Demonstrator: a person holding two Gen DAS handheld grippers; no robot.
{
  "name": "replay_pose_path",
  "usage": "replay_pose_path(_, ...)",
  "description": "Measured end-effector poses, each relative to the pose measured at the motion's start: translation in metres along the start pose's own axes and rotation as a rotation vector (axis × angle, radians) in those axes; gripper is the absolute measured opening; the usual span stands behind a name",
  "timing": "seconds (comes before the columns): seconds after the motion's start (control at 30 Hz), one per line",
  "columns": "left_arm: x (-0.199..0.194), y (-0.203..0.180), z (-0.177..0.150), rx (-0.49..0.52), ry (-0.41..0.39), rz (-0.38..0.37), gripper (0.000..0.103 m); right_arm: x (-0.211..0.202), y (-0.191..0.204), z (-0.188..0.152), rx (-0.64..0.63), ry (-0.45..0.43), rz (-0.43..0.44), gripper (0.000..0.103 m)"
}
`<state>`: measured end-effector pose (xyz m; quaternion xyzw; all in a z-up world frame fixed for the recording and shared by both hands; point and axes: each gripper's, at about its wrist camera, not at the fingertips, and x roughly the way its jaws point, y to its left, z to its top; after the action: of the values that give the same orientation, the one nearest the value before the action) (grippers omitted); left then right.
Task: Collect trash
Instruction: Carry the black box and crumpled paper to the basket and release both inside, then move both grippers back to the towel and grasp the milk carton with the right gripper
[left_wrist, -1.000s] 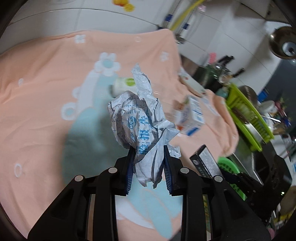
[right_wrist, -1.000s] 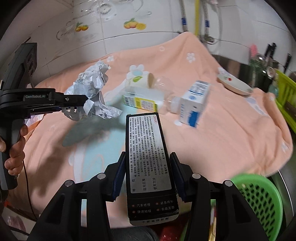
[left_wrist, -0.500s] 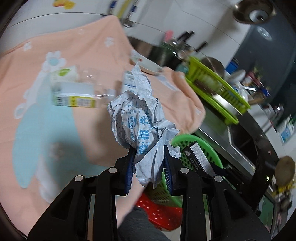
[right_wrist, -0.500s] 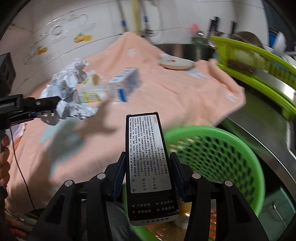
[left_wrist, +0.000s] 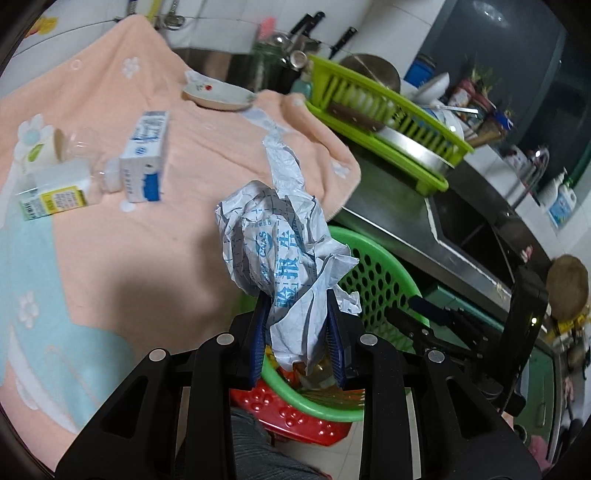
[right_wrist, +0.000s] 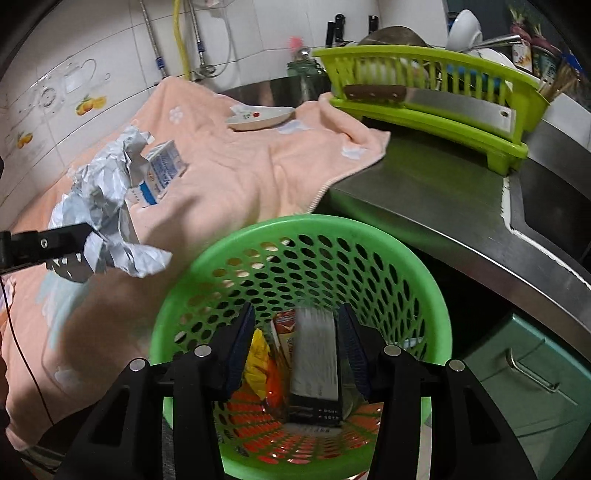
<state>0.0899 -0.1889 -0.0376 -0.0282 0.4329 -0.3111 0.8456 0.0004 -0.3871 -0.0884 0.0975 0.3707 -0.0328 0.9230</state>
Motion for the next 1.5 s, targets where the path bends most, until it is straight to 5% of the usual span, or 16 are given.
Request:
replay_pose_path(0.5, 0.028, -0.025, -0.01, 0.065, 0.074, -0.003, 0.033, -0.008, -0.003, 0.004, -0.005, -0.033, -0.007, 0.055)
replay_pose_path(0.8, 0.033, -0.029, -0.012, 0.076, 0.086, -0.006, 0.044, -0.013, -0.006, 0.002, 0.001, -0.039, -0.016, 0.057)
replay_pose_path(1.07, 0.033, -0.025, -0.013, 0.068, 0.087, -0.004, 0.057, -0.013, -0.007, 0.003, 0.002, -0.04, -0.015, 0.058)
replay_pose_path(1.5, 0.007, 0.001, -0.001, 0.018, 0.031, 0.042, 0.064, -0.007, 0.008, 0.017, -0.035, -0.041, 0.019, 0.065)
